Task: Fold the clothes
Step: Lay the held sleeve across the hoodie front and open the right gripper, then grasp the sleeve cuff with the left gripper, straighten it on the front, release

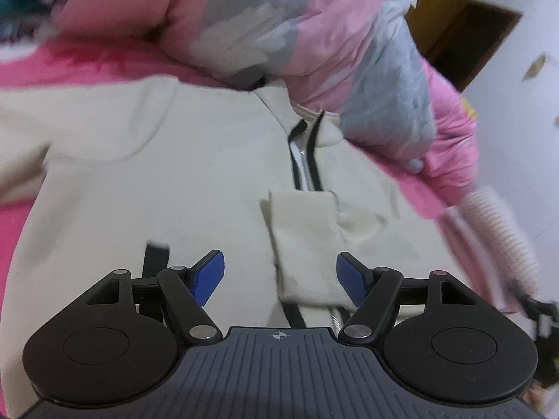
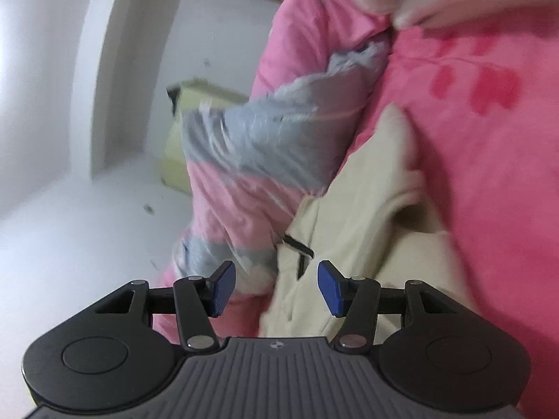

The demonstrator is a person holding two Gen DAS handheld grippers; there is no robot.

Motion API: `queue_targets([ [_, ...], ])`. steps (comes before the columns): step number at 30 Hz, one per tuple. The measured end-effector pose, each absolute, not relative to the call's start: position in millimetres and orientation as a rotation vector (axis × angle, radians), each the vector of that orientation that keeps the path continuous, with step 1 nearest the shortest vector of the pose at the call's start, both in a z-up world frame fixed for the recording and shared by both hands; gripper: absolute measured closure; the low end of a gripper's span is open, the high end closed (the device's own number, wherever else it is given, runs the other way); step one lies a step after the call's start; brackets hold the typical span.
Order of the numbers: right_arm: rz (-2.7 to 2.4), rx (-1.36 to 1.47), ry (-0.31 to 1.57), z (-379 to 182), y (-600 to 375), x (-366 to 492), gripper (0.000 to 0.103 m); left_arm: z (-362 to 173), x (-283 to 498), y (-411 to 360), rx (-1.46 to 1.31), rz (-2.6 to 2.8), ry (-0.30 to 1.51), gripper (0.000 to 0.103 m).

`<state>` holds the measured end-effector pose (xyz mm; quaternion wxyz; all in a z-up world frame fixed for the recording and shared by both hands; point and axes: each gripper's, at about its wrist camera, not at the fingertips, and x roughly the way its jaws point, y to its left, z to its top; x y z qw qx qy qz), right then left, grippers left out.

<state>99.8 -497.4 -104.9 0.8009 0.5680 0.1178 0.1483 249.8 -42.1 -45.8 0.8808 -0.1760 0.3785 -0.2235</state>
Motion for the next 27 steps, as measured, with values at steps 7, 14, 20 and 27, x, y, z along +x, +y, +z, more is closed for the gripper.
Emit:
queue_targets([
  [7,0.346,1.361,0.216,-140.5,-516.3,97.7,0.048,-45.7,269.4,-87.1,-0.22,-0.5,0.798,0.035],
  [14,0.347,1.316,0.247,-135.4,-512.8,102.4,0.048,-60.1,269.3,-112.2,-0.132,-0.449,0.795,0.058],
  [20,0.355,1.306,0.287,-134.4,-510.0,105.6,0.048,-65.7,264.6,-110.1,-0.185,-0.399,0.758,0.088],
  [27,0.351,1.318,0.286,-136.0,-510.0,104.3,0.049,-51.3,265.2,-98.9,-0.263,-0.39,0.715,0.096],
])
